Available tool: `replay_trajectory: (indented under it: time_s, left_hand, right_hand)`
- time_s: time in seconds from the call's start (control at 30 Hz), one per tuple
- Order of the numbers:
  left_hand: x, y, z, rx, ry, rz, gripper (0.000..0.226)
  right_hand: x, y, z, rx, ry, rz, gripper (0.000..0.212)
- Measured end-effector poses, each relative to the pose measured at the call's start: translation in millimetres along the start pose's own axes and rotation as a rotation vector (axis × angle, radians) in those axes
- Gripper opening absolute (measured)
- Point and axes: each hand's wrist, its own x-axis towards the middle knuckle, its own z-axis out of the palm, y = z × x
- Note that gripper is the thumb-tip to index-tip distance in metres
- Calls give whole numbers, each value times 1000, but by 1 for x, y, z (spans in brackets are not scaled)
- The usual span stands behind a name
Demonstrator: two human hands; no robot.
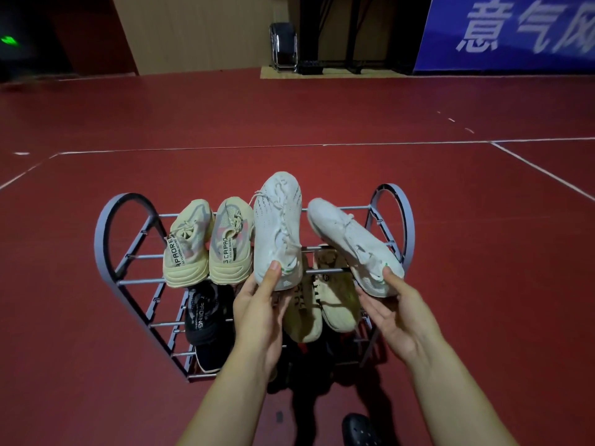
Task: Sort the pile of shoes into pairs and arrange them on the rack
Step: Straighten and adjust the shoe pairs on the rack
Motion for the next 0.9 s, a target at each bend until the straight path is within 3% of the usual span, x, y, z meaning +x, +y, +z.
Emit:
replay_trajectory:
  time_s: [0.17, 0.43, 0.67, 0.77, 0.9]
  left_hand:
    - [5, -16, 23, -45, 113, 21, 63]
    - [25, -40, 46, 44, 171, 50, 54]
    - [48, -50, 41, 497, 244, 163, 51]
    - [50, -52, 35, 456, 190, 101, 59]
    - [49, -53, 31, 364, 150, 77, 49]
  right_hand:
    - [-3, 12, 17, 68, -14, 24, 41]
    - [17, 21, 35, 95, 7, -7, 34]
    - [31, 24, 39, -45, 6, -85, 47]
    - [30, 25, 34, 12, 28, -41, 53]
    - [28, 29, 34, 60, 59, -32, 48]
